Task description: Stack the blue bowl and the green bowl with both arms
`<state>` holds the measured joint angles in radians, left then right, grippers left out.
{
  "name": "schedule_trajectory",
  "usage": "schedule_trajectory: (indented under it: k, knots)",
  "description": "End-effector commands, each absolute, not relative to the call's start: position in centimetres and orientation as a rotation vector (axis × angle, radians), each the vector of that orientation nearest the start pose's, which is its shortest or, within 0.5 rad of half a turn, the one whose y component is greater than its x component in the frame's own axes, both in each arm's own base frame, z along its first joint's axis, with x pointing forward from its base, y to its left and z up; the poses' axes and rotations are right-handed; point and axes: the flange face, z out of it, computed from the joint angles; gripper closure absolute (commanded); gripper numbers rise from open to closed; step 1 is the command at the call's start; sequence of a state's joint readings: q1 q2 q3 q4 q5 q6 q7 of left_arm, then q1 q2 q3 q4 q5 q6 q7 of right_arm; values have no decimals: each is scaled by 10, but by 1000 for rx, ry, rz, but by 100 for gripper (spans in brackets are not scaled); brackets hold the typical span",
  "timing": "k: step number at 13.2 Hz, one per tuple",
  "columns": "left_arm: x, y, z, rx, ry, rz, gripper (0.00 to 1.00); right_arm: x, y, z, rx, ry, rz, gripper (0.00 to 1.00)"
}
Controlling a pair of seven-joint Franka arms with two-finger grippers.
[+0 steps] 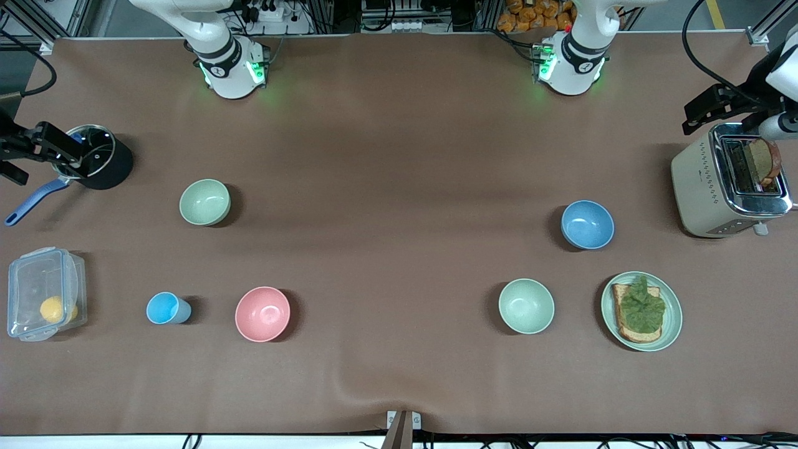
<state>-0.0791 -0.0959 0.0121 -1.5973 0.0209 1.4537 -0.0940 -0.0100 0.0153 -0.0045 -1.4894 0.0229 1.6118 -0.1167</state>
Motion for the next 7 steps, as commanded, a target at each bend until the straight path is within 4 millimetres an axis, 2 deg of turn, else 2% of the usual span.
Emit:
schedule_trajectory:
  k: [1,5,7]
  knots:
    - [511,-30,660,-3096,-47,61,0,563,-8,658,-3103,-132,-161,0]
    - [513,-26,658,-3095,-61,68,0,563,-12,658,-3103,-122,-161,0]
    - [513,-22,659,-3096,-71,66,0,568,-13,651,-3103,-155,-140,0]
